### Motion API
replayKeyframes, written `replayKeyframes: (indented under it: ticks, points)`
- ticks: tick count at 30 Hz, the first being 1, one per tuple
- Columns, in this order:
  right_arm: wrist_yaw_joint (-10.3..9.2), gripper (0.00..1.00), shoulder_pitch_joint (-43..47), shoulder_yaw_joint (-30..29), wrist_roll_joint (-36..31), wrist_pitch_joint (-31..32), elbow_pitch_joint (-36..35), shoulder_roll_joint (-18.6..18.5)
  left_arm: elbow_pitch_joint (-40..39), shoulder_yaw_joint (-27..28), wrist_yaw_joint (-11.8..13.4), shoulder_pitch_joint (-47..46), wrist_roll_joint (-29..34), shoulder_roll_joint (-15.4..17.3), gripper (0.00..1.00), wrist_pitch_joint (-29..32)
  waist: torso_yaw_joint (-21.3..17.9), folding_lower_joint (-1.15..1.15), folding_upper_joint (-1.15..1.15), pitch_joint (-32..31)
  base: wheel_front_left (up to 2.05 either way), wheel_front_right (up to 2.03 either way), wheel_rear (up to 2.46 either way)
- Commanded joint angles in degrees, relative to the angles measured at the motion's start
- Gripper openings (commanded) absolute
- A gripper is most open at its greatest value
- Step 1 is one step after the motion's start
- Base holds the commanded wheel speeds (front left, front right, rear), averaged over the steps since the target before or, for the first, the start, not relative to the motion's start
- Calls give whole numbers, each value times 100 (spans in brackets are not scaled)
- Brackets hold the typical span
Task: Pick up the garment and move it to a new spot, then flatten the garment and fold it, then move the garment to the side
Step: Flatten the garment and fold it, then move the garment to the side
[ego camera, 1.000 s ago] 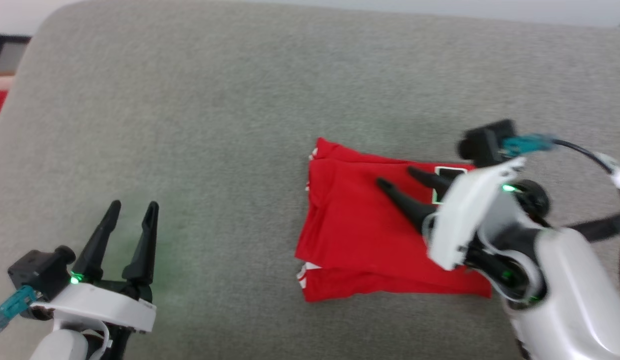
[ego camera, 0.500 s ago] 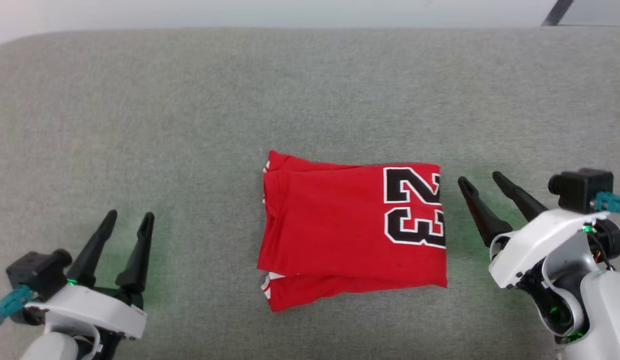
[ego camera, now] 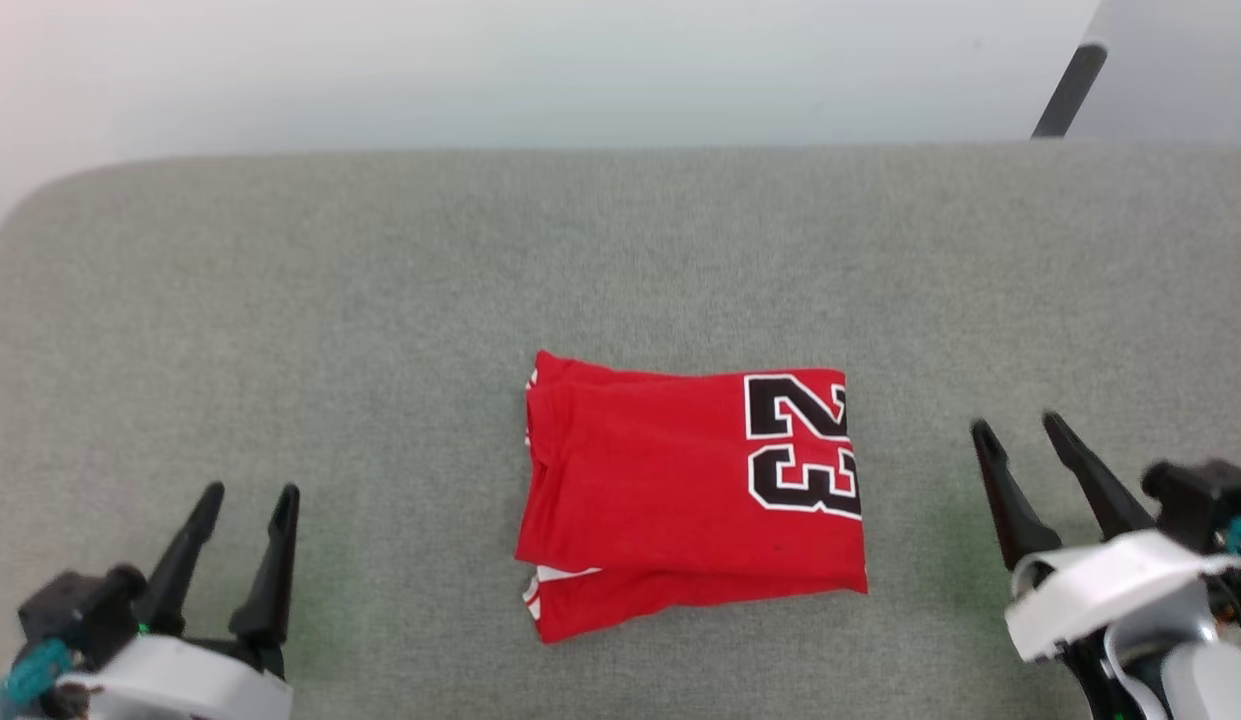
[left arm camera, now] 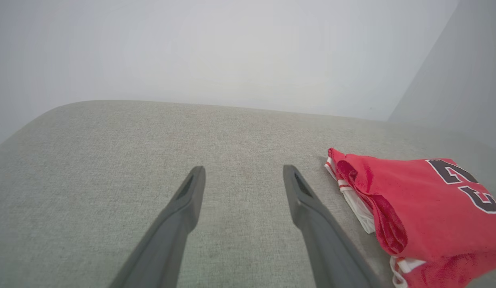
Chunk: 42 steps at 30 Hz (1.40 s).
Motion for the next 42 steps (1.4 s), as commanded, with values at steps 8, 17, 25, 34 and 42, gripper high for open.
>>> replayKeyframes:
  ticks: [8, 17, 25, 34, 42]
  points:
    - [2, 100, 833, -395, -71, -139, -344, -66, -246, 304, 13, 661, 321, -210, 100, -2, 99, 0, 0, -617, 0, 0, 0]
    - [2, 100, 1613, -811, -92, -70, -1046, -5, -638, 586, 13, 1318, 525, -269, 100, -3, 129, 0, 0, -757, 0, 0, 0]
    - [2, 100, 1816, -980, -169, -40, -1393, 128, -878, 745, 13, 1614, 508, -338, 100, -2, 146, 0, 0, -683, 0, 0, 0]
    - [2, 100, 1716, -961, -200, 3, -1449, 241, -933, 715, 13, 1483, 475, -329, 100, -2, 164, 0, 0, -619, 0, 0, 0]
    - [2, 100, 1552, -844, -70, 211, -1380, 386, -963, 688, 13, 1358, 438, -379, 100, -2, 238, 0, 0, -490, 0, 0, 0]
